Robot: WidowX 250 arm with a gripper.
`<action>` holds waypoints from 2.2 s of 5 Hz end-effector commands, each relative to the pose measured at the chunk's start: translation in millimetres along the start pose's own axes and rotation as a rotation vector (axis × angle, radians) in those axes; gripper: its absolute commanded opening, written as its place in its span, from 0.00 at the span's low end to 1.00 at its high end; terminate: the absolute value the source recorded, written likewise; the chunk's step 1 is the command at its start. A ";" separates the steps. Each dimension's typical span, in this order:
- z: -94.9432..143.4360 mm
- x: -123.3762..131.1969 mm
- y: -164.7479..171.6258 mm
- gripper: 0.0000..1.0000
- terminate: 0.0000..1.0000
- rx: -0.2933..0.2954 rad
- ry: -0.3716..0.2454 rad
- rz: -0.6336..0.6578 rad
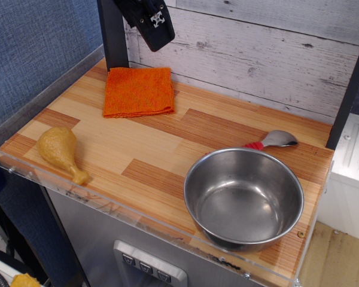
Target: Place the spoon on the orange cloth and above the drumstick.
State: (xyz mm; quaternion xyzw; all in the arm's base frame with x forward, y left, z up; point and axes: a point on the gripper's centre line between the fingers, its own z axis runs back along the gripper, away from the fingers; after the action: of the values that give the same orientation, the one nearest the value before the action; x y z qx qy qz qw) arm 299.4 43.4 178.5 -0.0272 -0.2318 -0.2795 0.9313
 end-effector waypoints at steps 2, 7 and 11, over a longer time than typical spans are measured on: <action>-31.0 36.4 -11.3 1.00 0.00 -0.037 0.018 -0.070; -144.1 69.2 -83.4 1.00 0.00 -0.100 0.084 -0.130; -197.1 58.9 -97.6 1.00 0.00 -0.025 0.152 0.028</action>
State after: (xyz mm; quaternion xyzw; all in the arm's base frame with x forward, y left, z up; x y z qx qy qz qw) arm 371.3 -99.3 12.8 -0.0229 -0.1438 -0.2624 0.9539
